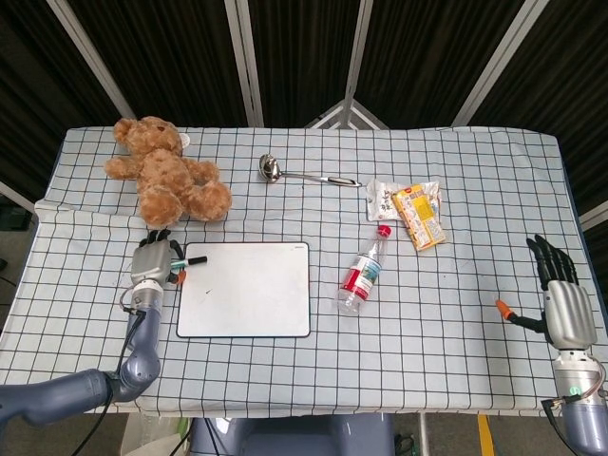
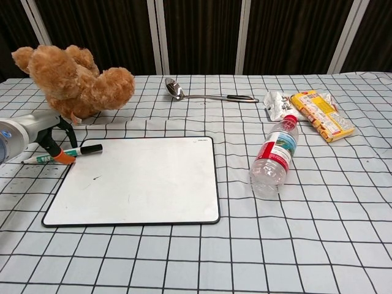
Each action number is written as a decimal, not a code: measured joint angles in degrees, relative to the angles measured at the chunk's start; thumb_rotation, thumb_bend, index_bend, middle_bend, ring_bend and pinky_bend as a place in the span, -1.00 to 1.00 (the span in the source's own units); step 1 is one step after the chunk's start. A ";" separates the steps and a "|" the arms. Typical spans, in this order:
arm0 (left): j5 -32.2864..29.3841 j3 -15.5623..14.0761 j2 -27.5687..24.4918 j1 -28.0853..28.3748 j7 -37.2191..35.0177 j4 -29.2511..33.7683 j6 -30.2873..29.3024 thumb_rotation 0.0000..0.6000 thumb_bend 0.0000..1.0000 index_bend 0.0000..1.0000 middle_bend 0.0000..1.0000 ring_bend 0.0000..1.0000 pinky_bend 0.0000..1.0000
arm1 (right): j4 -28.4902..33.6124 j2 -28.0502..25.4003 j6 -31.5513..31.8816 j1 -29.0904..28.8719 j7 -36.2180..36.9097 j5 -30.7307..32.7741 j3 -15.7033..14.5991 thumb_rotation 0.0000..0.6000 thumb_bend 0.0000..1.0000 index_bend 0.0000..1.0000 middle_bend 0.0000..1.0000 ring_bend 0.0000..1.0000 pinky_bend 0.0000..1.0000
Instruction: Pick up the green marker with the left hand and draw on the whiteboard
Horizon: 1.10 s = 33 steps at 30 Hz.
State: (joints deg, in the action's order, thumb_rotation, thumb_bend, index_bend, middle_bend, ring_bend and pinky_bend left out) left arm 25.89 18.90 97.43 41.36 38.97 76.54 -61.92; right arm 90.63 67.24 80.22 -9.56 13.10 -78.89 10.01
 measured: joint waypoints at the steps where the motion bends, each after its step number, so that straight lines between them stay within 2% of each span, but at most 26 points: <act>1: -0.06 -0.01 0.15 0.11 -0.04 -0.19 0.04 1.00 -0.10 -0.07 -0.82 -0.95 -0.76 | 0.03 -0.03 0.01 0.02 0.03 0.01 0.00 1.00 -0.58 -1.00 -1.00 -1.00 -1.00; 10: 1.22 -0.28 1.15 0.58 -1.56 -1.49 0.46 1.00 0.09 0.40 -0.66 -0.90 -0.76 | -0.18 -0.35 0.91 0.92 0.78 0.87 0.19 1.00 -0.58 -1.00 -1.00 -1.00 -1.00; 17: 5.37 -0.81 0.70 -0.54 -4.67 0.58 -1.06 1.00 0.09 0.42 -0.64 -0.90 -0.76 | -0.09 -0.69 1.02 1.22 1.22 0.75 0.11 1.00 -0.58 -1.00 -1.00 -1.00 -1.00; 24: 9.09 -1.07 -2.77 -2.64 -8.89 7.36 -1.83 1.00 0.09 0.45 -0.58 -0.87 -0.73 | 0.04 -0.66 0.84 1.22 1.12 1.05 0.22 1.00 -0.58 -1.00 -1.00 -1.00 -1.00; 33: 18.78 -0.95 -7.82 -6.68 -23.23 16.93 -0.13 1.00 0.09 0.49 -0.49 -0.77 -0.57 | 0.32 -0.64 0.56 1.19 1.11 1.43 0.39 1.00 -0.58 -1.00 -1.00 -1.00 -1.00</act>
State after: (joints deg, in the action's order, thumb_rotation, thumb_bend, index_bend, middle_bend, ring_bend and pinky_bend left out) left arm 44.66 17.95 89.62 34.67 15.74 93.47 -62.05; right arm 90.95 66.59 80.78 -8.36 14.20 -77.46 10.39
